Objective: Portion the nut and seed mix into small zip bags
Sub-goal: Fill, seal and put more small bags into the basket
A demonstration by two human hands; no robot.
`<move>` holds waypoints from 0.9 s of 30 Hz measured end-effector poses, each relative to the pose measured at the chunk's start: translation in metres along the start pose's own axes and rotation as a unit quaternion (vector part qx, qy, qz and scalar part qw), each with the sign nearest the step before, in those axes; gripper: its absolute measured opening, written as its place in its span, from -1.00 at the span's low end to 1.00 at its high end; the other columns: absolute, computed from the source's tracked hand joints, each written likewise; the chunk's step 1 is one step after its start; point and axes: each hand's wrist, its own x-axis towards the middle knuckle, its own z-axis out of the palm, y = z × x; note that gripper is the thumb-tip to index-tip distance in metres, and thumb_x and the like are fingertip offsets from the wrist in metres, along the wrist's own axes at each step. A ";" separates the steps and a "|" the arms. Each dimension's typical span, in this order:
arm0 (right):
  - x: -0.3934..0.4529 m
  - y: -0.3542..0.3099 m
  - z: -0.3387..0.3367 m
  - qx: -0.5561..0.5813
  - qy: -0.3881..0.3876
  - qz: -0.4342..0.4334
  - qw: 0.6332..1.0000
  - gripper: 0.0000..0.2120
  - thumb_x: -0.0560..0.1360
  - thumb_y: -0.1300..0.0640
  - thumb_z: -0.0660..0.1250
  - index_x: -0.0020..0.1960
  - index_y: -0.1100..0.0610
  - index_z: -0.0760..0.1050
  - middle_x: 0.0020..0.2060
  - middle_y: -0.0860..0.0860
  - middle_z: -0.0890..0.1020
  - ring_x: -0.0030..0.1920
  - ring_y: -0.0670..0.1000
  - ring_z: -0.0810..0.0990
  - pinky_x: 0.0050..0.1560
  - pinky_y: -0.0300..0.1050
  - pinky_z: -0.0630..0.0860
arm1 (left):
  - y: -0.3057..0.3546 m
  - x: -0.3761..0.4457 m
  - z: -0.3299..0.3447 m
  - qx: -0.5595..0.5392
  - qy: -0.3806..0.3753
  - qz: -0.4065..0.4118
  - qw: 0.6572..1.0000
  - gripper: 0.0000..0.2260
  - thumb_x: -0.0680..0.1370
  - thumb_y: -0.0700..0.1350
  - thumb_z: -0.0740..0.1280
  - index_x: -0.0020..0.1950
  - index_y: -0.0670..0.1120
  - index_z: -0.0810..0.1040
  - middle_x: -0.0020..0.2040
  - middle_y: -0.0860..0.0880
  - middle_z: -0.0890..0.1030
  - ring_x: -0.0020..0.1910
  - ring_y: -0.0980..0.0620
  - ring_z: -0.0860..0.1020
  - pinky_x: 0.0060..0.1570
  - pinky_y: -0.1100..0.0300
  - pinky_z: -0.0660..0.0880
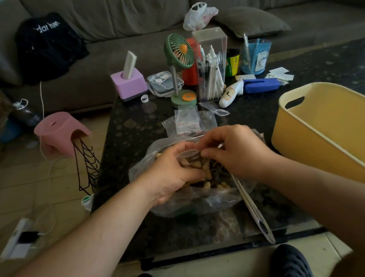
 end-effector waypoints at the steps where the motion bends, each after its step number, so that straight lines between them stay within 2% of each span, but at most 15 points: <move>1: 0.001 0.000 0.000 0.010 0.008 0.011 1.000 -0.84 0.57 0.07 0.47 0.03 -0.20 0.64 -0.11 -0.29 0.64 -0.06 -0.32 0.60 -0.10 -0.50 0.48 | 0.000 0.000 -0.002 -0.002 -0.005 0.000 1.000 -0.45 0.43 -0.49 0.51 0.35 -0.11 0.58 0.19 -0.13 0.73 0.19 -0.08 0.71 0.19 0.01 0.67; 3: 0.003 0.004 -0.001 0.062 0.038 0.052 0.996 -0.86 0.56 0.07 0.48 -0.02 -0.19 0.64 -0.12 -0.24 0.67 -0.08 -0.27 0.64 -0.05 -0.38 0.58 | 0.000 0.000 -0.003 -0.007 -0.013 0.004 1.000 -0.47 0.45 -0.45 0.52 0.37 -0.12 0.58 0.21 -0.12 0.73 0.22 -0.05 0.70 0.22 0.03 0.65; 6: 0.005 0.008 -0.004 0.132 0.080 0.094 0.984 -0.89 0.55 0.09 0.50 -0.05 -0.13 0.67 -0.17 -0.17 0.72 -0.14 -0.24 0.68 -0.07 -0.24 0.64 | -0.001 0.002 -0.002 -0.019 -0.011 -0.008 1.000 -0.56 0.49 -0.38 0.52 0.34 -0.16 0.60 0.19 -0.14 0.74 0.23 -0.08 0.70 0.28 -0.04 0.62; 9: 0.003 0.009 -0.004 0.198 0.050 0.112 0.972 -0.92 0.57 0.10 0.48 0.00 -0.08 0.68 -0.13 -0.10 0.74 -0.08 -0.14 0.73 0.03 -0.09 0.70 | -0.001 0.001 0.000 0.004 0.005 0.002 1.000 -0.67 0.52 -0.37 0.49 0.25 -0.14 0.64 0.11 -0.10 0.77 0.16 -0.04 0.73 0.20 0.05 0.65; 11: 0.002 0.009 -0.003 0.219 0.025 0.118 0.968 -0.93 0.57 0.11 0.47 0.04 -0.02 0.68 -0.11 -0.06 0.75 -0.06 -0.07 0.74 0.06 -0.02 0.71 | -0.001 0.001 0.002 0.014 0.008 0.016 1.000 -0.68 0.53 -0.37 0.49 0.23 -0.11 0.64 0.11 -0.08 0.77 0.15 -0.02 0.73 0.19 0.09 0.65; 16: 0.002 0.009 -0.008 0.280 0.034 0.137 0.950 -0.96 0.57 0.15 0.46 0.01 0.07 0.69 -0.11 0.03 0.76 -0.03 0.03 0.76 0.10 0.07 0.70 | -0.003 0.000 0.003 -0.007 -0.012 0.022 1.000 -0.52 0.39 -0.23 0.57 0.30 -0.09 0.61 0.15 -0.10 0.75 0.20 -0.03 0.71 0.24 0.07 0.63; 19: 0.002 0.009 -0.010 0.324 0.024 0.154 0.933 -0.93 0.58 0.13 0.45 0.04 0.10 0.68 -0.09 0.06 0.76 0.01 0.08 0.76 0.11 0.06 0.69 | -0.004 0.002 0.005 -0.001 0.004 0.030 1.000 -0.64 0.48 -0.27 0.52 0.26 -0.08 0.63 0.12 -0.08 0.76 0.16 -0.01 0.72 0.17 0.10 0.63; 22: 0.001 0.009 -0.010 0.332 0.000 0.155 0.931 -0.90 0.57 0.11 0.47 0.08 0.07 0.67 -0.07 0.06 0.76 0.02 0.06 0.76 0.07 0.00 0.69 | -0.005 0.002 0.006 0.033 0.024 0.044 0.998 -0.70 0.55 -0.30 0.48 0.23 -0.03 0.64 0.12 -0.06 0.76 0.17 -0.01 0.72 0.26 -0.02 0.61; 25: 0.000 0.008 -0.009 0.327 0.011 0.160 0.932 -0.93 0.58 0.14 0.45 0.04 0.12 0.68 -0.10 0.06 0.76 -0.02 0.06 0.76 0.03 -0.01 0.71 | -0.002 0.001 0.008 0.080 0.018 0.056 0.995 -0.73 0.55 -0.17 0.51 0.21 0.02 0.62 0.11 0.01 0.76 0.17 0.03 0.71 0.31 -0.09 0.60; 27: 0.001 0.008 -0.009 0.315 0.025 0.163 0.935 -0.93 0.58 0.13 0.46 0.01 0.13 0.69 -0.12 0.05 0.76 -0.04 0.06 0.76 0.04 0.03 0.71 | 0.001 -0.001 0.010 0.108 0.005 0.056 0.993 -0.67 0.47 -0.02 0.55 0.20 0.11 0.60 0.14 0.06 0.75 0.20 0.05 0.69 0.33 -0.10 0.58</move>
